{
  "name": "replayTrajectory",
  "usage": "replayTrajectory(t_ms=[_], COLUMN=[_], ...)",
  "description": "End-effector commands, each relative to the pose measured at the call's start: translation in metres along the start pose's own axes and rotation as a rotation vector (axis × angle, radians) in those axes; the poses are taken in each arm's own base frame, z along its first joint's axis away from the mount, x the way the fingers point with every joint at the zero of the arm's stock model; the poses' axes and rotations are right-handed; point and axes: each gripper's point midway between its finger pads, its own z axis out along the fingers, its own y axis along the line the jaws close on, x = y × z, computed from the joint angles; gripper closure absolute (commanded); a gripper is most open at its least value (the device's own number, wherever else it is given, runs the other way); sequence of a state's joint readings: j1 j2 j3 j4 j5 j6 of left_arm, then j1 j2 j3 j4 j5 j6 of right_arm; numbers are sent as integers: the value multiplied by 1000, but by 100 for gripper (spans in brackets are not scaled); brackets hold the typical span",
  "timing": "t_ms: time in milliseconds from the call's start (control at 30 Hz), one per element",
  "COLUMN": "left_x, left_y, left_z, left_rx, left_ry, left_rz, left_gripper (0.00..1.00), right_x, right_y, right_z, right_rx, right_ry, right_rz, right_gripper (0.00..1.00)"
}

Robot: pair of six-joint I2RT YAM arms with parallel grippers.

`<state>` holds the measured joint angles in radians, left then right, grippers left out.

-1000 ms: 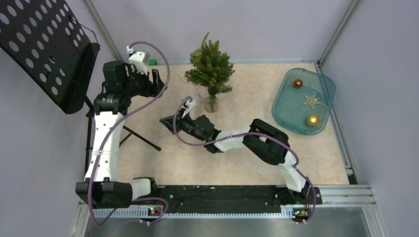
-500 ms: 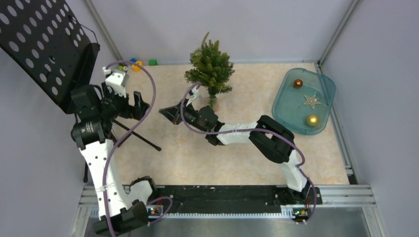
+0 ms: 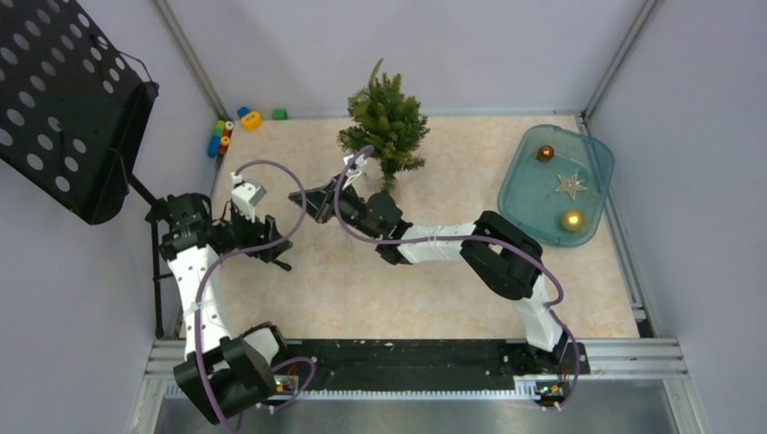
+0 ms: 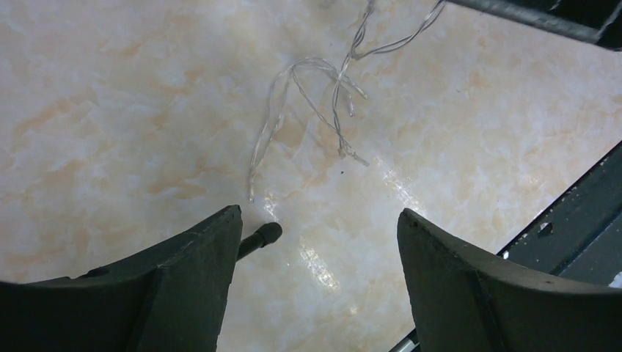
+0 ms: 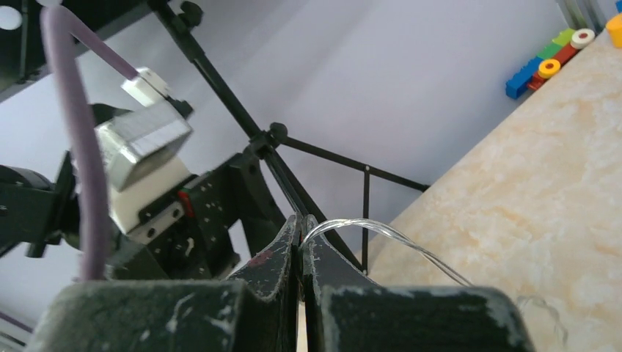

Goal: Decorate the small christmas tree

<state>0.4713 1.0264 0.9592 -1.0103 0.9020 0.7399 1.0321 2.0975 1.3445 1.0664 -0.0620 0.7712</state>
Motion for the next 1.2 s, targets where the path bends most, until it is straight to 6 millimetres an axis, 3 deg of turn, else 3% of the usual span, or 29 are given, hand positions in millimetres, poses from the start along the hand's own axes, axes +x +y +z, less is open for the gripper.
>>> replayTrajectory(t_ms=[0,67,200,333,567,767,833,900,967,1033,1067,1167], left_x=[-21,-17,-13,-19,-30,-32,-36,-39,-42,-44,-45,-43], left_y=[2,-1,14,-2,5,12,7,3,3,3,3,8], left_z=[4,12,28,37,46,56,57,57,57,56,56,53], left_rx=[19,30,-25,70,56,53,85,103,104,109,107,68], left_ry=[-101,-89,-94,-152,-214,-210,-223,-227,-230,-226,-223,-203], left_rz=[113,115,92,87,45,24,28,38,45,43,42,48], left_gripper=[18,18,23,23,20,27,33,45,62,93,100,100], right_x=[-51,-50,-50,-51,-51,-52,-51,-51,-50,-50,-48,-48], right_y=[46,46,48,48,48,51,50,49,49,48,48,46], right_z=[2,1,0,1,0,1,1,1,2,3,3,1], right_rx=[-111,-114,-129,-129,-131,-139,-137,-137,-137,-136,-136,-130], right_ry=[-117,-116,-120,-124,-123,-125,-125,-124,-121,-122,-119,-116], right_rz=[-16,-14,-8,-5,-7,-2,1,1,1,2,3,2], right_gripper=[100,100,100,100,100,100,100,100,100,100,100,100])
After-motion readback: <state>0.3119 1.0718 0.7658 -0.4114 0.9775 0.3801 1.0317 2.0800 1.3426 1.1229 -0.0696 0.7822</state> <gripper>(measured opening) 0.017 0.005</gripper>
